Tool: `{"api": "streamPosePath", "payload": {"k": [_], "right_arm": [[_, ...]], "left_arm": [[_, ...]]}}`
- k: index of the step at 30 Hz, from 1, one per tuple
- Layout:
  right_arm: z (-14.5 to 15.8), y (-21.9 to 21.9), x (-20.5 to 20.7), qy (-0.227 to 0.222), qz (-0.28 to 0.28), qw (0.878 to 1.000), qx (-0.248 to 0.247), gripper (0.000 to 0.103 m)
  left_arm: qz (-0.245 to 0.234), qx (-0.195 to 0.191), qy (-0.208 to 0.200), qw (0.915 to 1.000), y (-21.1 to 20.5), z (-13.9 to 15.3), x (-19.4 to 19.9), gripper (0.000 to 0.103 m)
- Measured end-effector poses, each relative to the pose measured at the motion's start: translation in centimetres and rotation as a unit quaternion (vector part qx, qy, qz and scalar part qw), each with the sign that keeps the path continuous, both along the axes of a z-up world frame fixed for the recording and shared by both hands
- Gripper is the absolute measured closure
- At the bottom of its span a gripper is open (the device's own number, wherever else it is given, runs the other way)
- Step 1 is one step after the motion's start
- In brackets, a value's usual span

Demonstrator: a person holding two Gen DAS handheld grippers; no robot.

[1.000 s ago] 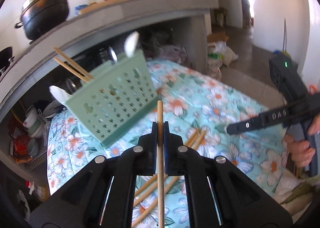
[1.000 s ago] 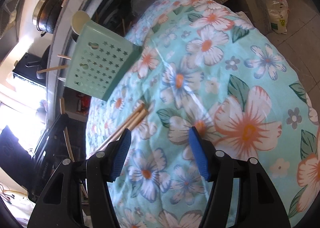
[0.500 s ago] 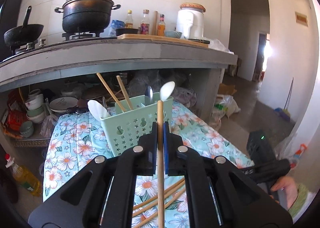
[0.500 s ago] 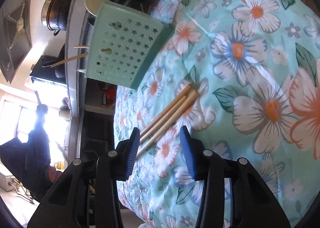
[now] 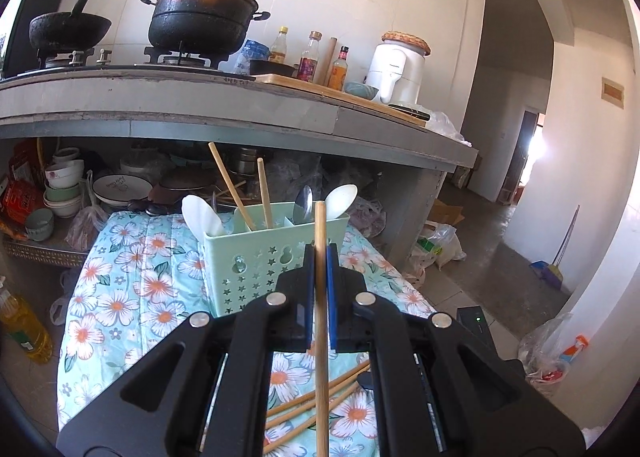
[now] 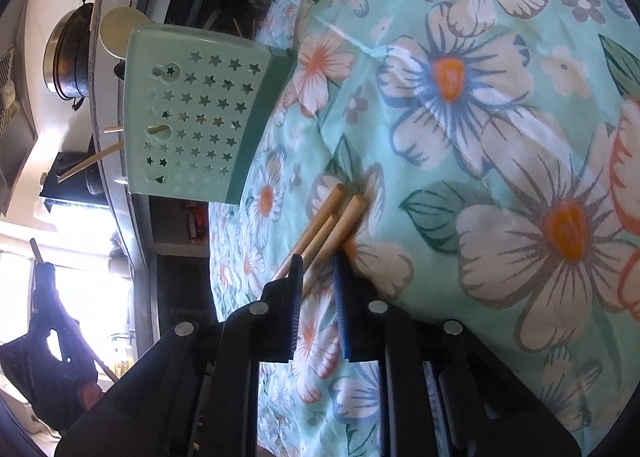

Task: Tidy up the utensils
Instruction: 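Lift the chopstick upright with the left gripper while the right gripper grasps another chopstick, then lower the chopstick into the green holder with the left gripper while the right carries another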

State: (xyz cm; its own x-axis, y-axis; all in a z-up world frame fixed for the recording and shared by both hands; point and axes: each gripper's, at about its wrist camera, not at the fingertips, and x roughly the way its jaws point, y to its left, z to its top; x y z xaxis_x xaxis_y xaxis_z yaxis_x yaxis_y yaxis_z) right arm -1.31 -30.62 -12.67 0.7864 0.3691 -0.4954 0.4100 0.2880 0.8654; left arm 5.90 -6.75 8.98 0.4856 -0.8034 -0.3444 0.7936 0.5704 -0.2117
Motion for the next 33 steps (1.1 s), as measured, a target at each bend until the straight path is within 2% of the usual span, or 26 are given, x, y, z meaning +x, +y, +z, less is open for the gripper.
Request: {"api": "streamPosePath", "payload": {"k": [7,13,23,26,33], "right_arm": [[0.0,-0.4,-1.0,-0.016,-0.009,1.0,0.007,0.092],[0.9,-1.2,-3.5,-0.039,-0.016,0.999,-0.008,0.094],[7.3,-1.5,-6.0,-0.09,-0.038,0.987,-0.129,0.096],[8.4,-1.6,-6.4,-0.096,-0.043,0.983,-0.152,0.096],[8.4,-2.0,-6.7,-0.095,-0.048,0.982,-0.153,0.096]], "left_arm": [[0.004,-0.01,0.015,0.9998,0.0,-0.5,0.5,0.099],[0.015,-0.02,0.024,0.9994,-0.1,-0.8,0.9,0.099],[0.02,-0.026,0.035,0.9988,-0.4,-1.1,1.1,0.099],[0.021,-0.025,0.038,0.9987,-0.5,-1.2,1.2,0.099],[0.018,-0.034,0.046,0.9982,-0.4,-1.0,1.3,0.099]]}}
